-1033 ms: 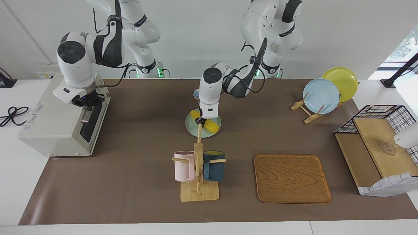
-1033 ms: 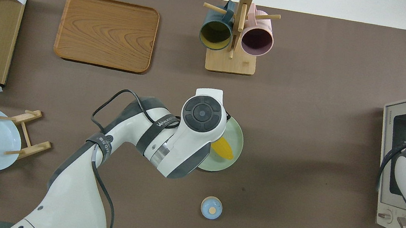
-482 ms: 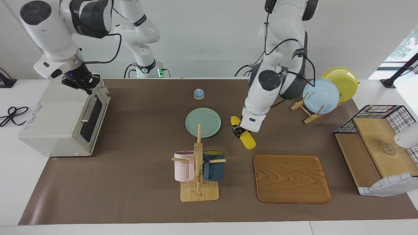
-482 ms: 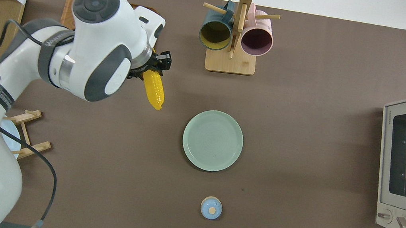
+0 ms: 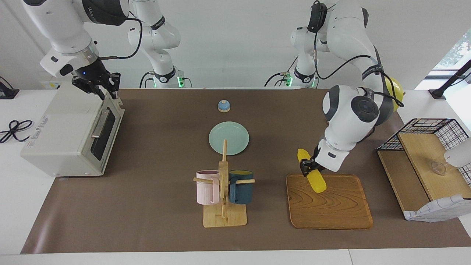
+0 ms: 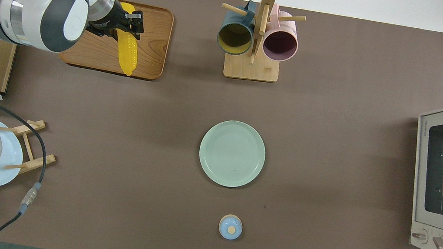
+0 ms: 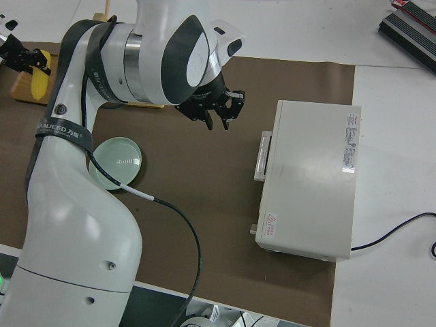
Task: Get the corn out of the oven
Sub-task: 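Carry the corn onto the wooden tray with the left gripper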
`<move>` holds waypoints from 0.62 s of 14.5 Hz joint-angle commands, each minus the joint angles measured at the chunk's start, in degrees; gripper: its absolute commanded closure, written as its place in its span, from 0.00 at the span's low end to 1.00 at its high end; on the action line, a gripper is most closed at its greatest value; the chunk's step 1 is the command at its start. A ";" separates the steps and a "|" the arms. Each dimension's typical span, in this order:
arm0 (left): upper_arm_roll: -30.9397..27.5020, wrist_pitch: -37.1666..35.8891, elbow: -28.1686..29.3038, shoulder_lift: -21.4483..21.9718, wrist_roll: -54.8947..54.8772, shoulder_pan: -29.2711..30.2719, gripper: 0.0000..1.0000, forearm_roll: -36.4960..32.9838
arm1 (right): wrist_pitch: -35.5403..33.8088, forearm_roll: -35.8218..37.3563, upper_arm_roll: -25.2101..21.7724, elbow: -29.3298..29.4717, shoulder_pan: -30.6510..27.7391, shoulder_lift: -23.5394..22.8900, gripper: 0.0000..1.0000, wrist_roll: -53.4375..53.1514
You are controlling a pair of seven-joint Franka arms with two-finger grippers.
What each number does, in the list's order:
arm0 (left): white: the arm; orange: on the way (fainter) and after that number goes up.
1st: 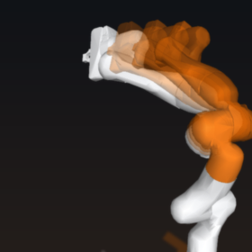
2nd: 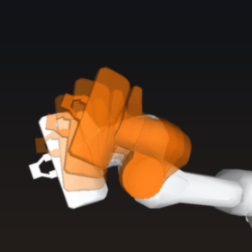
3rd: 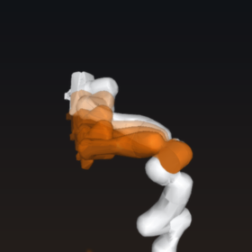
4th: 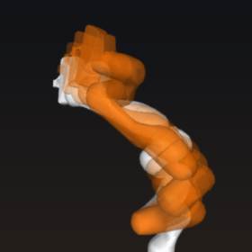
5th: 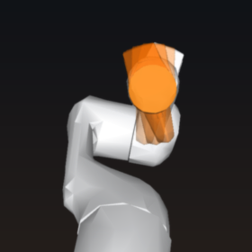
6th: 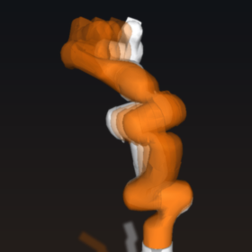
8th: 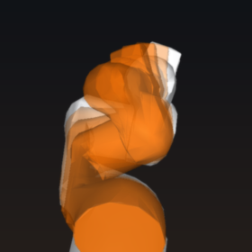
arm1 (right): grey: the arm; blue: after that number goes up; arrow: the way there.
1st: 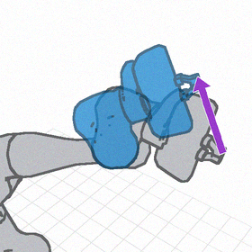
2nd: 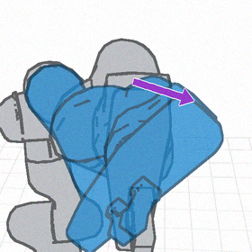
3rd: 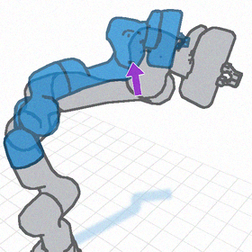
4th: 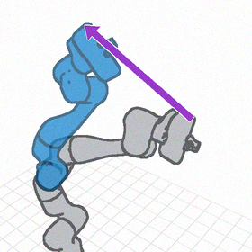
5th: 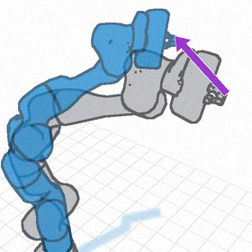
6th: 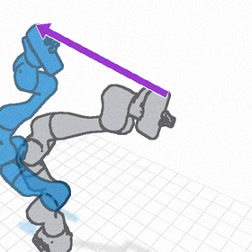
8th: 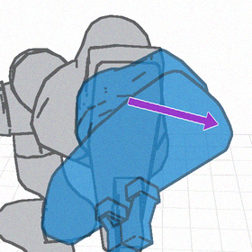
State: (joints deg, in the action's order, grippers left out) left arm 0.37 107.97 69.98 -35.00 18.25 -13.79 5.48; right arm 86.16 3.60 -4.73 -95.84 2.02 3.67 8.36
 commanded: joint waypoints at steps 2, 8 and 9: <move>-0.02 -1.45 -13.89 -11.39 -3.30 2.71 1.00 -0.30 | -3.37 -0.96 1.03 6.45 0.09 -4.19 0.00 -4.50; 0.34 2.33 -17.60 -17.29 -6.37 4.48 1.00 -0.30 | -3.71 -0.97 1.12 6.37 0.18 -3.76 0.00 -4.58; 0.59 3.03 -17.60 -17.38 -6.38 4.57 1.00 -0.30 | -3.71 -0.97 1.12 6.37 0.35 -3.67 0.00 -4.58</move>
State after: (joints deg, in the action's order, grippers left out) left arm 0.64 110.17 55.44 -50.36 13.05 -9.38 5.48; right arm 83.77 3.59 -3.90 -90.83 2.65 0.37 4.63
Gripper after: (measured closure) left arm 0.498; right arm 0.000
